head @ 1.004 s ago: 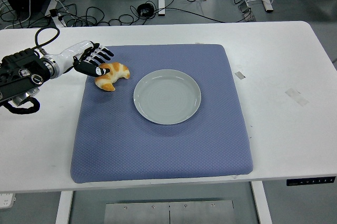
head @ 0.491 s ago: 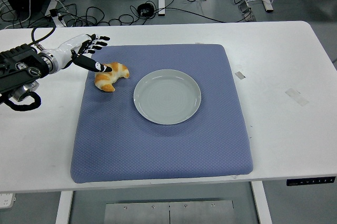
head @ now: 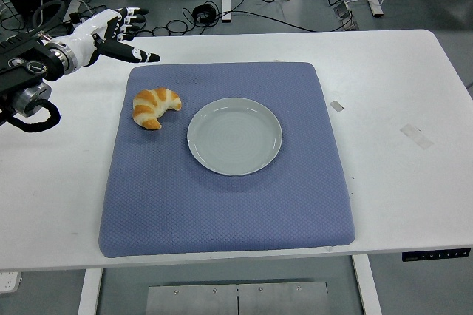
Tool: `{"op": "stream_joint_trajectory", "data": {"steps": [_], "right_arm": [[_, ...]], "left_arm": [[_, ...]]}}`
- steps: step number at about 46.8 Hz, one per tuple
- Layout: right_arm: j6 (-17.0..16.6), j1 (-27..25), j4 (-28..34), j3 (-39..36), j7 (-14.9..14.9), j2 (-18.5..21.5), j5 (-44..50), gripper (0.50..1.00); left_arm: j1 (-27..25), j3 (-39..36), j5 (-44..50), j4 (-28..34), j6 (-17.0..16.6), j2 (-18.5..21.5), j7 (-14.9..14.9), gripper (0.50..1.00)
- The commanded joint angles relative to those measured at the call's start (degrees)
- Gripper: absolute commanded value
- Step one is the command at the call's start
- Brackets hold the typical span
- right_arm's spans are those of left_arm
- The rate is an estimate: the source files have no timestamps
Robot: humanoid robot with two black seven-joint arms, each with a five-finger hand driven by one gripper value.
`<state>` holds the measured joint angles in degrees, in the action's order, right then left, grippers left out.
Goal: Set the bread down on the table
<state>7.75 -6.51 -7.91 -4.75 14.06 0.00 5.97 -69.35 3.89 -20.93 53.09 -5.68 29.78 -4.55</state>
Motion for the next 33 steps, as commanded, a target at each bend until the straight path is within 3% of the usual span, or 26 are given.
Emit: {"op": "stream_joint_trajectory", "data": {"steps": [1,6,20,33], "right_arm": [[-0.01,0.00,0.00,0.00,0.00,0.00,0.01,1.000],[0.07,0.00,0.00,0.00,0.00,0.00,0.01,1.000],[0.07,0.00,0.00,0.00,0.00,0.00,0.01,1.000],[-0.01,0.00,0.00,0.00,0.00,0.00,0.01,1.000]], "left_arm": [[-0.08,1.38,0.10,-2.37,0.49,-0.16,0.16,0.963],[-0.26,2.78,0.10,-5.09,1.63,-0.25,0.16,0.961],[0.45,11.66,0.63,-10.90,8.84,-0.60,0.42,0.963],[0.54,18.60,11.09,-15.82,15.61,-0.86,0.24,0.965]]}}
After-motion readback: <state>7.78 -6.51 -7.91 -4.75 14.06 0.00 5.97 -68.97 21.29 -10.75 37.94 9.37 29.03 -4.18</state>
